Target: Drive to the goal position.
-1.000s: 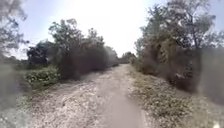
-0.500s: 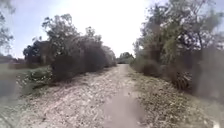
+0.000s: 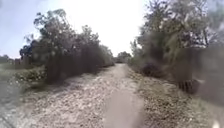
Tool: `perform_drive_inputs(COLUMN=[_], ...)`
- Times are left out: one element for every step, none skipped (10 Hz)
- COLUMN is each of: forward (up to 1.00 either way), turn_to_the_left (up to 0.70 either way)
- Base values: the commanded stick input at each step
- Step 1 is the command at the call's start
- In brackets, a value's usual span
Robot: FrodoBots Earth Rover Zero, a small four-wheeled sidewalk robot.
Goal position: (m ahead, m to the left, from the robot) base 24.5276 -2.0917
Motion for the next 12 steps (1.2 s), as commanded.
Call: perform_drive_inputs(forward=[0.7,0.7,0.7,0.7,0.7,0.7,0.7,0.7,0.7,0.7,0.7,0.7], turn_to_the_left=[0.0,0.0,0.0,0.0,0.0,0.0,0.0,0.0,0.0,0.0,0.0,0.0])
